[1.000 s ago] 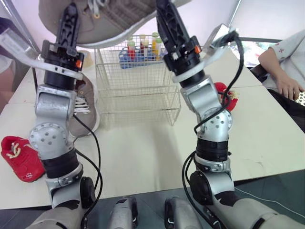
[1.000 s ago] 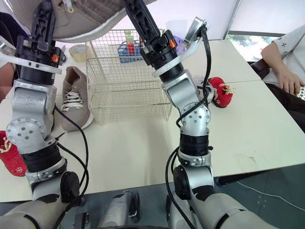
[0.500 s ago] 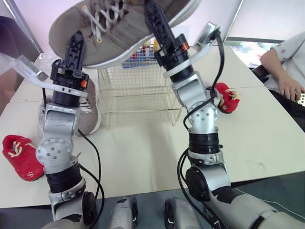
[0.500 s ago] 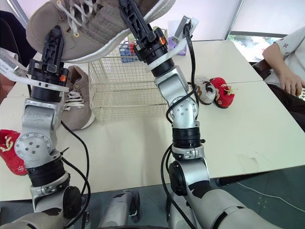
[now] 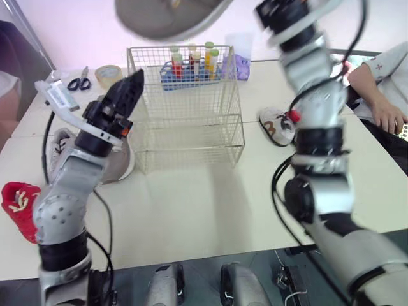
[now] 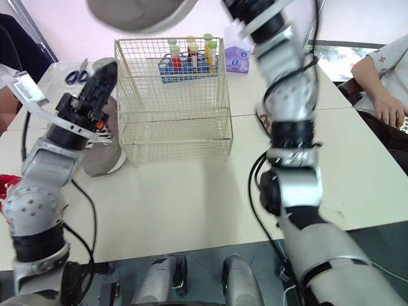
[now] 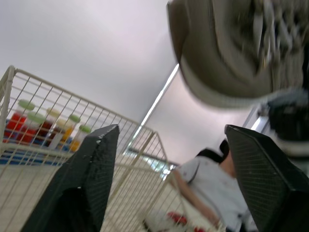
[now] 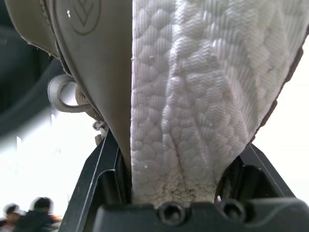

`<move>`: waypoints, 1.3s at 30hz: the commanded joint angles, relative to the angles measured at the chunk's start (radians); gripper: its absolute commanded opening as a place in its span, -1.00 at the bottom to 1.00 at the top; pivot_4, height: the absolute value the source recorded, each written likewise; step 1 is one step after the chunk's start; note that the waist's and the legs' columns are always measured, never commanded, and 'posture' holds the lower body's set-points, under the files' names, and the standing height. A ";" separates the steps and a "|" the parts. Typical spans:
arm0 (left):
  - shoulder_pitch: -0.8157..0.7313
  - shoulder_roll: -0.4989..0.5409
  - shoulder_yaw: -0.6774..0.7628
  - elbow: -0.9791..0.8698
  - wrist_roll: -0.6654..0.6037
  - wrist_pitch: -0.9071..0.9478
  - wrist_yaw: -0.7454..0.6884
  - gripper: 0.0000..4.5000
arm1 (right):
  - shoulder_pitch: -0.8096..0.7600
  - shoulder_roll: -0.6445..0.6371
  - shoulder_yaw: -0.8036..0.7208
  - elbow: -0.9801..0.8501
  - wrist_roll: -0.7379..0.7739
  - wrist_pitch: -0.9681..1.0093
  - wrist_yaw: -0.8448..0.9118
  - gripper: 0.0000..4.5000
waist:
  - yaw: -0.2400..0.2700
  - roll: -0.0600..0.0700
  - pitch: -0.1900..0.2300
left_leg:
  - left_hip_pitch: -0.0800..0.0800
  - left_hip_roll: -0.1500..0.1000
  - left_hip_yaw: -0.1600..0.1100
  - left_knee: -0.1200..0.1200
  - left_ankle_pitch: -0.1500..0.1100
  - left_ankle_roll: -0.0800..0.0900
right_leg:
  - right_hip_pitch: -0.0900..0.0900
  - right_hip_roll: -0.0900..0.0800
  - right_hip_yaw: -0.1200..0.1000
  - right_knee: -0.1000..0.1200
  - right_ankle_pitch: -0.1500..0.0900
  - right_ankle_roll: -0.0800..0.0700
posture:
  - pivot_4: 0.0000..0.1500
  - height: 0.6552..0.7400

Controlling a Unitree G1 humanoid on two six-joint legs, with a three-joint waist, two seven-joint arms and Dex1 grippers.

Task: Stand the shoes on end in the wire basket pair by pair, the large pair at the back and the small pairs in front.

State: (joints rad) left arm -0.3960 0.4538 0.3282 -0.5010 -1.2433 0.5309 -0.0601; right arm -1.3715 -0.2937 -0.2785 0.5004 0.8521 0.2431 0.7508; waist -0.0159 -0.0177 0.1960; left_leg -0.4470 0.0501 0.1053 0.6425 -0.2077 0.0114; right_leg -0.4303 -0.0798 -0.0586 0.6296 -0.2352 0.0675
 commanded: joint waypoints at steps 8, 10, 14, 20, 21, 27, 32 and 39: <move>0.199 0.312 0.121 -0.274 -0.054 0.122 0.002 0.53 | -0.287 -0.165 0.127 0.618 -0.407 -0.390 0.454 -0.20 | -0.018 0.000 0.000 | 0.003 0.000 0.002 -0.011 0.003 -0.005 | -0.005 0.000 0.002 0.000 0.000 0.000 | 1.00 1.00; 0.240 0.336 0.147 -0.283 -0.068 0.119 0.003 0.53 | -0.305 -0.159 0.143 0.677 -0.463 -0.443 0.469 -0.20 | -0.021 0.001 0.000 | 0.002 0.001 0.002 -0.012 0.004 -0.006 | -0.006 0.000 0.002 0.001 0.000 0.000 | 1.00 1.00; 0.299 0.344 0.177 -0.287 -0.063 0.102 0.002 0.53 | -0.317 -0.146 0.178 0.750 -0.575 -0.527 0.476 -0.20 | -0.024 0.002 0.001 | 0.001 0.001 0.002 -0.013 0.004 -0.006 | -0.007 -0.002 0.002 0.000 0.000 0.000 | 1.00 1.00; 0.325 0.324 0.161 -0.293 -0.035 0.079 0.005 0.53 | -0.339 -0.130 0.184 0.800 -0.678 -0.571 0.432 -0.20 | -0.025 0.002 0.001 | 0.001 0.001 0.002 -0.012 0.002 -0.008 | -0.007 -0.002 0.002 0.000 0.000 0.000 | 1.00 1.00; 0.330 0.320 0.158 -0.293 -0.029 0.077 0.002 0.53 | -0.344 -0.126 0.182 0.806 -0.688 -0.562 0.431 -0.20 | -0.026 0.002 0.001 | 0.001 0.001 0.002 -0.012 0.002 -0.009 | -0.007 -0.002 0.002 0.000 0.000 0.000 | 1.00 1.00; 0.323 0.293 0.131 -0.269 0.016 0.064 -0.013 0.55 | -0.341 -0.100 0.189 0.830 -0.761 -0.532 0.356 0.40 | -0.027 0.002 0.001 | 0.001 0.001 0.002 -0.013 0.003 -0.009 | -0.007 -0.002 0.002 0.000 0.000 0.000 | 1.00 1.00; 0.319 0.273 0.116 -0.261 0.038 0.061 -0.016 0.55 | -0.340 -0.110 0.172 0.838 -0.802 -0.541 0.244 0.97 | -0.027 0.002 0.001 | 0.001 0.001 0.002 -0.012 0.003 -0.009 | -0.007 -0.002 0.002 0.001 0.000 -0.001 | 1.00 1.00; 0.308 0.257 0.098 -0.240 0.062 0.067 -0.024 0.55 | -0.317 -0.140 0.161 0.837 -0.833 -0.548 0.224 0.97 | -0.027 0.002 0.001 | 0.002 0.001 0.002 -0.011 0.004 -0.009 | -0.006 -0.002 0.002 0.001 0.001 -0.001 | 1.00 1.00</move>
State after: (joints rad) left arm -0.0741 0.7130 0.4176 -0.7339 -1.1917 0.6180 -0.0772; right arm -1.6759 -0.4153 -0.0931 1.3522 0.0148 -0.2922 0.9858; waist -0.0431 -0.0161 0.1969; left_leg -0.4445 0.0510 0.1071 0.6313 -0.2035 0.0034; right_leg -0.4357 -0.0817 -0.0566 0.6307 -0.2344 0.0662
